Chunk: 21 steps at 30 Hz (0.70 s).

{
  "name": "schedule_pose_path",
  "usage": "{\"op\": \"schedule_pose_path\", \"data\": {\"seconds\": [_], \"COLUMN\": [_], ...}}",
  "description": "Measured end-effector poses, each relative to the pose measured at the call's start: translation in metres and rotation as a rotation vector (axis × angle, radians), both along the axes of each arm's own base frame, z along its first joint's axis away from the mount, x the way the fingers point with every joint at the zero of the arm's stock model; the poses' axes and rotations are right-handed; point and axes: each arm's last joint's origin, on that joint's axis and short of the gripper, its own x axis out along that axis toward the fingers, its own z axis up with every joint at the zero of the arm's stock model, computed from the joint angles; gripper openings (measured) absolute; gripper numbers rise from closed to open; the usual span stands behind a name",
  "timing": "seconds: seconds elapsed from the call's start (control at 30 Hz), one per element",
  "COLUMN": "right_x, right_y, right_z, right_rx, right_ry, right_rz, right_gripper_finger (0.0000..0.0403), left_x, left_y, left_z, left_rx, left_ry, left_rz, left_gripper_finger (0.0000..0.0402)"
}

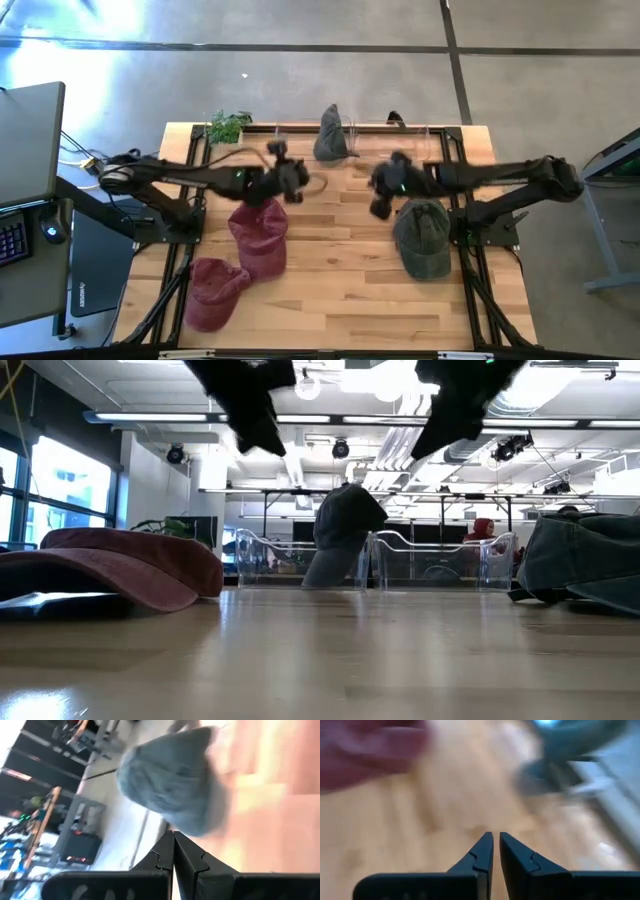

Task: Pick & Place hat
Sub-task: Put the right red cap into the right transparent bin

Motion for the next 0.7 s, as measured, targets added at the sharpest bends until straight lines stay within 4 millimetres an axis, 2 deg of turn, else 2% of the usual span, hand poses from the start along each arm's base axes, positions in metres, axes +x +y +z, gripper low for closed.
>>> {"op": "schedule_pose_path", "data": {"seconds": [0.2,0.33,0.5,0.6,0.7], "right_x": [0.000,-0.007,-0.017,-0.020,-0.021], "right_y": [0.059,0.084,0.102,0.108,0.113], "right_z": [-0.047,-0.074,-0.089,-0.090,-0.089], "right_rx": [0.096,0.118,0.107,0.096,0.108], "right_ry": [-0.250,-0.407,-0.525,-0.547,-0.561], "right_rz": [0.258,0.348,0.345,0.341,0.362], "right_gripper_finger": [0.0032,0.0028,0.0020,0.0016,0.0013], "left_x": [-0.034,-0.068,-0.094,-0.099,-0.108], "left_y": [-0.064,-0.090,-0.100,-0.099,-0.091], "left_z": [-0.007,-0.019,-0.030,-0.048,-0.066], "left_rx": [-0.147,-0.303,-0.504,-0.559,-0.612], "left_ry": [0.000,0.044,0.114,0.167,0.185], "left_rz": [0.002,0.094,0.265,0.277,0.273], "left_gripper_finger": [0.0000,0.0000,0.0021,0.0067,0.0131]}}
